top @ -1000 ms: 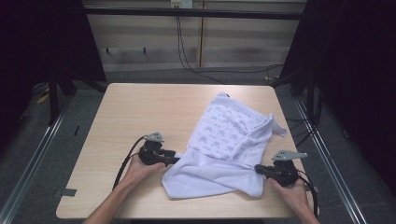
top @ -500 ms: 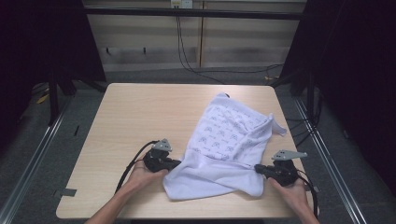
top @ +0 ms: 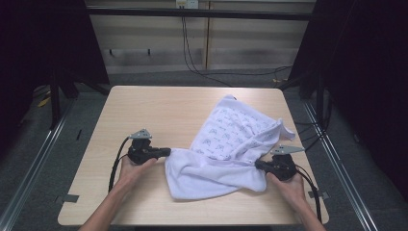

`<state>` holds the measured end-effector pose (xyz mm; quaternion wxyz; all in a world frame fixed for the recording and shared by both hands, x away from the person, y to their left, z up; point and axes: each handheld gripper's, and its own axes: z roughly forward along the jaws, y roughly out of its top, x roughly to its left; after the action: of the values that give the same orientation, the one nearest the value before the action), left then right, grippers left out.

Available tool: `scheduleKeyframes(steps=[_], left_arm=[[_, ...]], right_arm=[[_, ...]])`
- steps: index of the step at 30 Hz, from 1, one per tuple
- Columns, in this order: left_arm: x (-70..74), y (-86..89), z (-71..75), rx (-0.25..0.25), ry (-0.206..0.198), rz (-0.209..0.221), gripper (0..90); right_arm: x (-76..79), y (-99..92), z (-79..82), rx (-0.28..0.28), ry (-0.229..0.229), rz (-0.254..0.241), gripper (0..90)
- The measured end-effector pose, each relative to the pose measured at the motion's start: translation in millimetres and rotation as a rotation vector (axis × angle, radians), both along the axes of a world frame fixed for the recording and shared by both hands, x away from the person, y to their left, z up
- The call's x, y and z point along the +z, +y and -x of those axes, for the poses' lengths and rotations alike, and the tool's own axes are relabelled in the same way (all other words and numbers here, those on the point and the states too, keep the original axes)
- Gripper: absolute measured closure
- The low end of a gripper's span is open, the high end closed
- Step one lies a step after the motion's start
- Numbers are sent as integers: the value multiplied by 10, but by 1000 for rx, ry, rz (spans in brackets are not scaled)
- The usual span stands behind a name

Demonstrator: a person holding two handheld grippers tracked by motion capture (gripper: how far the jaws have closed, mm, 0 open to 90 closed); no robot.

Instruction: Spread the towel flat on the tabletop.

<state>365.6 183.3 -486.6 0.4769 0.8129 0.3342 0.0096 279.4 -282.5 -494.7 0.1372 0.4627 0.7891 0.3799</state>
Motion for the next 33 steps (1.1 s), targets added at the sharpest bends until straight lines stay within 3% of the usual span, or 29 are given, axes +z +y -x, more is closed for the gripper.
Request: scheduleKeyframes(steps=[7, 9, 10, 11, 12, 14, 15, 16, 17, 18, 19, 20, 21, 22, 23, 24, 25, 26, 27, 28, 29, 30, 31, 32, 33], left_arm=[[50, 85, -124, 56, -13, 22, 886], [68, 125, -175, 74, -13, 38, 887], [132, 171, -208, 94, -24, 70, 886], [132, 171, -208, 94, -24, 70, 887], [240, 199, -215, 104, -49, 101, 886], [372, 233, -226, 123, -79, 145, 887], [372, 233, -226, 123, -79, 145, 887], [436, 248, -233, 130, -87, 173, 887], [513, 249, -238, 125, -102, 177, 887], [627, 245, -229, 111, -127, 185, 888], [627, 245, -229, 111, -127, 185, 888], [720, 244, -218, 105, -144, 193, 888], [869, 258, -208, 107, -171, 224, 888], [869, 258, -208, 107, -171, 224, 888], [990, 262, -206, 102, -190, 233, 888], [1184, 255, -201, 94, -223, 242, 888], [1309, 250, -196, 86, -246, 233, 888], [1309, 250, -196, 86, -246, 233, 887], [1436, 242, -186, 83, -270, 233, 887], [1701, 247, -139, 73, -320, 257, 888], [1701, 247, -139, 73, -320, 257, 888], [1903, 258, -50, 49, -361, 280, 887], [1903, 258, -50, 49, -361, 280, 887], [1966, 282, 81, 27, -384, 281, 887], [1933, 299, 151, 7, -386, 281, 887]], right_arm=[[30, 75, -256, -25, -17, -4, 883], [106, 45, -316, -37, -45, -50, 883], [173, 20, -334, -50, -65, -69, 884], [173, 20, -334, -50, -65, -69, 884], [387, -37, -348, -63, -121, -111, 884], [578, -76, -346, -69, -163, -118, 884], [689, -104, -345, -76, -187, -128, 884], [689, -104, -345, -76, -187, -128, 884], [798, -137, -343, -82, -207, -146, 885], [1040, -199, -327, -91, -255, -188, 885], [1040, -199, -327, -91, -255, -188, 885], [1232, -238, -303, -93, -300, -240, 885], [1301, -243, -300, -91, -311, -246, 885], [1301, -243, -300, -91, -311, -246, 885], [1395, -244, -299, -94, -328, -238, 885], [1609, -259, -305, -90, -364, -253, 885], [1686, -264, -304, -92, -378, -249, 885], [1794, -272, -298, -93, -399, -256, 885], [1907, -283, -284, -90, -420, -265, 885], [2020, -288, -264, -89, -446, -276, 885], [2020, -288, -264, -89, -446, -276, 885], [2248, -312, -179, -75, -501, -296, 885], [2248, -312, -179, -75, -501, -296, 885], [2333, -319, -73, -51, -527, -324, 885], [2330, -313, 7, -34, -536, -328, 885]])
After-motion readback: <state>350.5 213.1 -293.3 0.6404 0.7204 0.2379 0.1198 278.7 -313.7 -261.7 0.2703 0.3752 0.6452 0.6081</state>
